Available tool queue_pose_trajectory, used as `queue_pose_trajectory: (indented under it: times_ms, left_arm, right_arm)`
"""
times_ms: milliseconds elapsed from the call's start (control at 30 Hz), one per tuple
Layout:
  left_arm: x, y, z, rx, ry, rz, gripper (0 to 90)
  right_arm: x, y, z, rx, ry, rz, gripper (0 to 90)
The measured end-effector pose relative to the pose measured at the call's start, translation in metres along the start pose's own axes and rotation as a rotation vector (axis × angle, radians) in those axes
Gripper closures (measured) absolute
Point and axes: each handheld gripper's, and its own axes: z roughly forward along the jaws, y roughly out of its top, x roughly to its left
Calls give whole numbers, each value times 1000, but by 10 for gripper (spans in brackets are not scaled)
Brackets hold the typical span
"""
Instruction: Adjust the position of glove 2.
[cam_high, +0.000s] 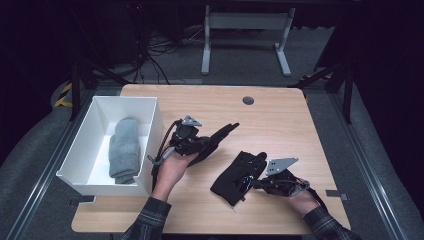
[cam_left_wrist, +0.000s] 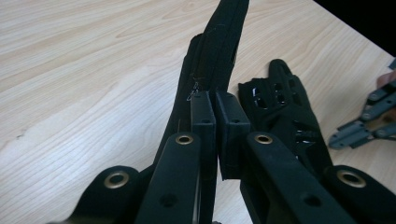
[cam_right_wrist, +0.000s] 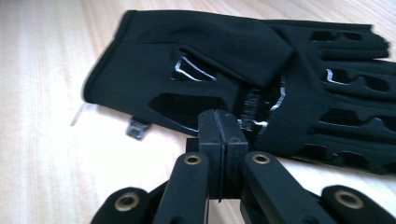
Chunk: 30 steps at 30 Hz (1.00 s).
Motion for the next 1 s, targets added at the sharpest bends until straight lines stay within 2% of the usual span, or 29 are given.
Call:
queue_pose_trajectory:
  times_ms: [233, 1000]
  left_arm:
    - [-15, 7, 7, 13, -19, 13, 874]
    - [-33, 13, 33, 58, -44, 21, 874]
  right_arm:
    - [-1, 7, 8, 3, -10, -13, 900]
    - [-3, 24, 25, -4, -16, -30, 900]
